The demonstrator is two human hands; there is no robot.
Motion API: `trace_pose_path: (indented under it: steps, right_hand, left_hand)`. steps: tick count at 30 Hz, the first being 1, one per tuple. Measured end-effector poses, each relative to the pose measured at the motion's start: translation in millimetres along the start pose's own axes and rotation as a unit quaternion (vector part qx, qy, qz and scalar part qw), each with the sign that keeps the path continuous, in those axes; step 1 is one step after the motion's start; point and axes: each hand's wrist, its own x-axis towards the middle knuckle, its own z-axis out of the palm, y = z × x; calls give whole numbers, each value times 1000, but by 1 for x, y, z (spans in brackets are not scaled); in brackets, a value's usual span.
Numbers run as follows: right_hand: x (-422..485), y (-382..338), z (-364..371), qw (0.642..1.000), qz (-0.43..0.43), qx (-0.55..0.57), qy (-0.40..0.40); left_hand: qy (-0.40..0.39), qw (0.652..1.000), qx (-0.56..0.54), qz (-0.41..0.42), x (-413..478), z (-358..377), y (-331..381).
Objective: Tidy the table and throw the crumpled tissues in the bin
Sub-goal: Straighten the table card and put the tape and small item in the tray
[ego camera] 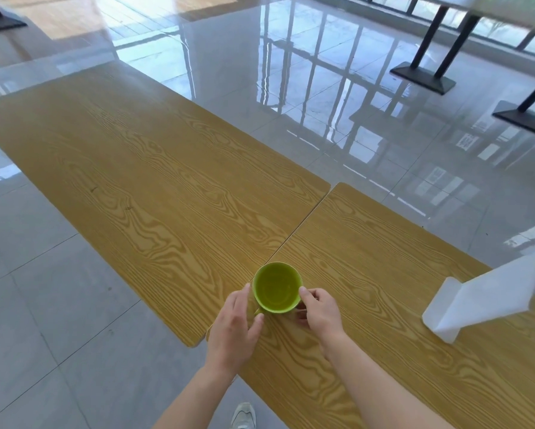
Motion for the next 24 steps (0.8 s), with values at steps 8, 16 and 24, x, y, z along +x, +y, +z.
trace_pose_path:
  steps: [8,16,24]
  right_hand:
    - [-24,0,-27,990,-77,-113,32]
    - [-44,1,-61,959,-140,-237,74]
    - [-86,34,-124,950,-108,-242,167]
  left_hand:
    - [-24,993,92,70,3,-12,29]
    - [-71,978,143,136,7,-1,67]
    - [-142,948,136,250,-1,36,120]
